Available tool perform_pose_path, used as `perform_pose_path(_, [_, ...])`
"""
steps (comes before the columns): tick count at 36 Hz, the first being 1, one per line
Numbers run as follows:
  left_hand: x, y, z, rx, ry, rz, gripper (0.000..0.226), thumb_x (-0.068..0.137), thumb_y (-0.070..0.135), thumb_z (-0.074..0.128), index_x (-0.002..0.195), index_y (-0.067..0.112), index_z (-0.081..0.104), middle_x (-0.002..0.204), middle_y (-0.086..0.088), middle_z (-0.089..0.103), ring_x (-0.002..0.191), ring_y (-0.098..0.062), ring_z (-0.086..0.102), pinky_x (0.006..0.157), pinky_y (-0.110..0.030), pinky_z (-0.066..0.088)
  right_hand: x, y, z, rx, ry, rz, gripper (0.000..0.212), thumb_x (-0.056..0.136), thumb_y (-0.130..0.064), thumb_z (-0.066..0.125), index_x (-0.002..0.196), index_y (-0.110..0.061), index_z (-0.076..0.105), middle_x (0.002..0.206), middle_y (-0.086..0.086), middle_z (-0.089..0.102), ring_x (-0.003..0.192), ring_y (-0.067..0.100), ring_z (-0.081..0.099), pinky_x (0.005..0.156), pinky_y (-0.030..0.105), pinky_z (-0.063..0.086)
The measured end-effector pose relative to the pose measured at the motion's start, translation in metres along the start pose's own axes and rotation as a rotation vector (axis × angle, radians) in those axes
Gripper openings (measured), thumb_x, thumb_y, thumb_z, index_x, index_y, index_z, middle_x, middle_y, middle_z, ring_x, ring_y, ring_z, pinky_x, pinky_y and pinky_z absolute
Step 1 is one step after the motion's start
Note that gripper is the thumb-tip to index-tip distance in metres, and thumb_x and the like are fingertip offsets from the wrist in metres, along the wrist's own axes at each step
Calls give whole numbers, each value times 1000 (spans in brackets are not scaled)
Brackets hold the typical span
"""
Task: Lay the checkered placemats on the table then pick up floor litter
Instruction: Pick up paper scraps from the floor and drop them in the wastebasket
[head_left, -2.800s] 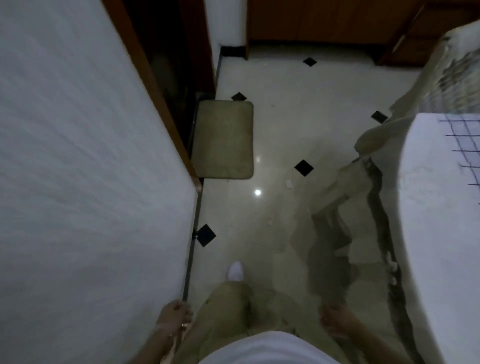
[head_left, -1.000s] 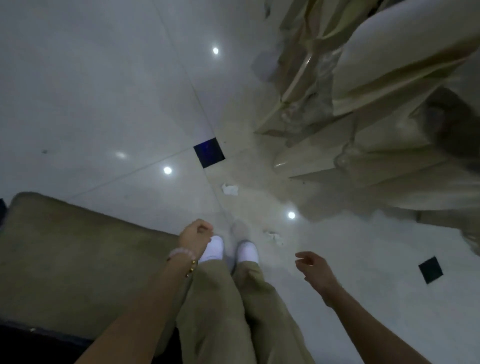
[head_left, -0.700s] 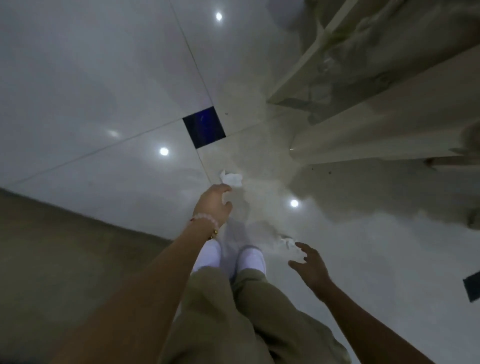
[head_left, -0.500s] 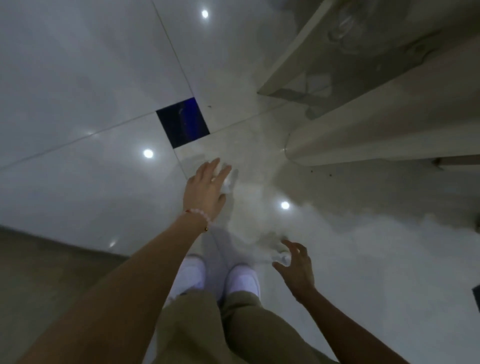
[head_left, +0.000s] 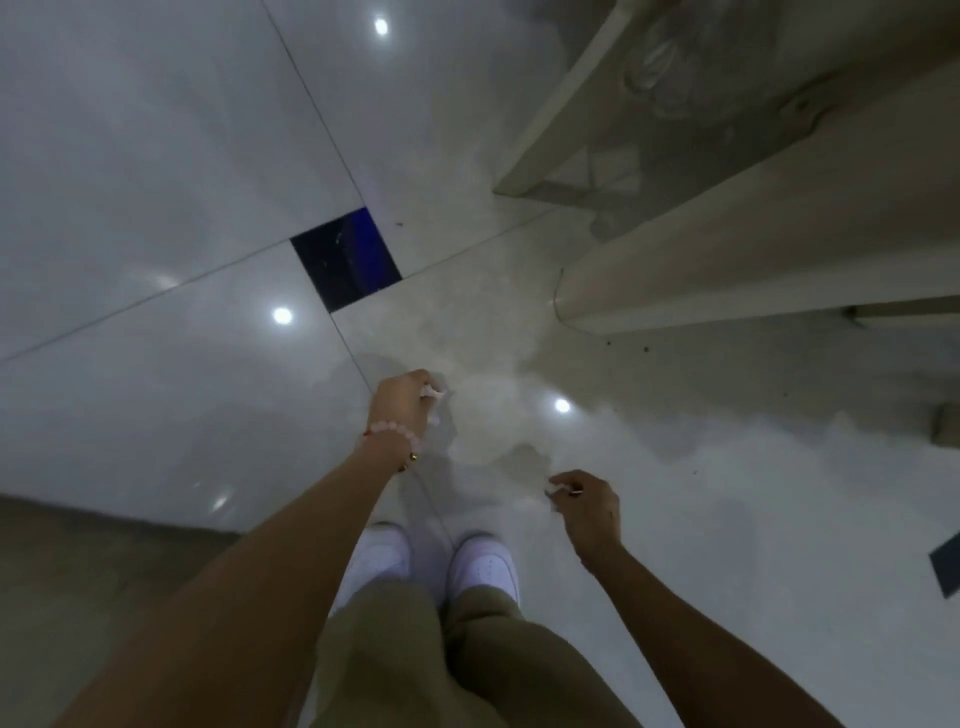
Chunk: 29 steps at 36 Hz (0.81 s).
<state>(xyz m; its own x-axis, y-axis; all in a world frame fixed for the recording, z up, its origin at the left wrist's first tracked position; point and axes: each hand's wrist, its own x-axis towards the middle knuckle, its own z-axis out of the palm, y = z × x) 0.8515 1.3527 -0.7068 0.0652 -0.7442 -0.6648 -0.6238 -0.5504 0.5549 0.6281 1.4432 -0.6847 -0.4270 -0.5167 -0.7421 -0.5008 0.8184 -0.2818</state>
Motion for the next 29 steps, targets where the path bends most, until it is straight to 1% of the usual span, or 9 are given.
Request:
perform_pose_path(4, [-31, 22, -32, -176, -3, -78, 16, 88, 0, 56, 95, -5, 69, 101, -22, 69, 94, -31, 65, 59, -9, 41, -30, -50, -23, 90, -39, -41, 12, 82, -1, 67, 91, -3, 75, 81, 15, 73, 70, 22, 66, 72, 33, 56])
perform_pose_path(6, [-52, 36, -51, -279, 5, -127, 15, 88, -1, 55, 94, -4, 69, 98, -23, 68, 95, -33, 65, 70, -22, 47, -53, -74, -38, 129, -58, -73, 12, 82, 0, 67, 91, 0, 74, 84, 18, 72, 69, 23, 65, 74, 35, 56])
perform_pose_path(8, [-80, 54, -72, -473, 18, -162, 15, 87, -7, 53, 79, -1, 65, 87, -23, 63, 83, -30, 64, 64, -27, 48, -82, -96, -54, 158, -78, -107, 9, 83, -1, 67, 90, 0, 73, 82, 17, 70, 63, 18, 62, 65, 25, 55])
perform_pose_path(10, [-111, 69, -95, -582, 76, -182, 18, 88, -10, 51, 78, 1, 61, 82, -17, 59, 63, -17, 63, 53, -19, 46, -114, -115, -73, 160, -107, -133, 10, 85, -1, 64, 93, 1, 71, 83, 13, 68, 60, 12, 60, 57, 13, 52])
perform_pose_path(13, [-163, 90, -129, -525, 122, -192, 12, 89, -3, 53, 91, -1, 65, 79, -10, 60, 63, -9, 60, 56, -8, 45, -168, -137, -107, 154, -154, -163, 16, 87, -2, 62, 101, 1, 69, 88, 12, 65, 67, 13, 60, 60, 11, 52])
perform_pose_path(17, [-244, 118, -183, -555, 79, -258, 11, 90, 2, 54, 91, -2, 64, 83, -15, 59, 78, -24, 54, 72, -29, 45, -248, -154, -168, 170, -178, -151, 15, 88, -5, 61, 99, 2, 69, 89, 11, 65, 80, 21, 61, 79, 31, 54])
perform_pose_path(22, [-357, 165, -255, -485, 115, -256, 19, 90, 8, 53, 73, 8, 61, 68, -13, 57, 65, -25, 53, 49, -15, 42, -355, -158, -255, 189, -171, -100, 18, 89, -11, 63, 98, 4, 68, 86, 10, 62, 82, 21, 58, 76, 33, 51])
perform_pose_path(26, [-436, 207, -296, -505, 90, -136, 12, 92, -1, 48, 82, 2, 54, 68, -11, 48, 43, -2, 49, 41, -6, 35, -424, -155, -311, 256, -112, -100, 17, 87, -12, 65, 94, 3, 69, 80, 10, 59, 77, 21, 53, 74, 36, 49])
perform_pose_path(29, [-475, 215, -305, -432, 80, -79, 15, 92, 1, 51, 80, -3, 58, 51, -8, 49, 35, 0, 46, 39, -7, 35, -463, -140, -335, 324, -99, -101, 11, 85, -12, 66, 84, -1, 67, 77, 13, 57, 76, 23, 53, 72, 36, 47])
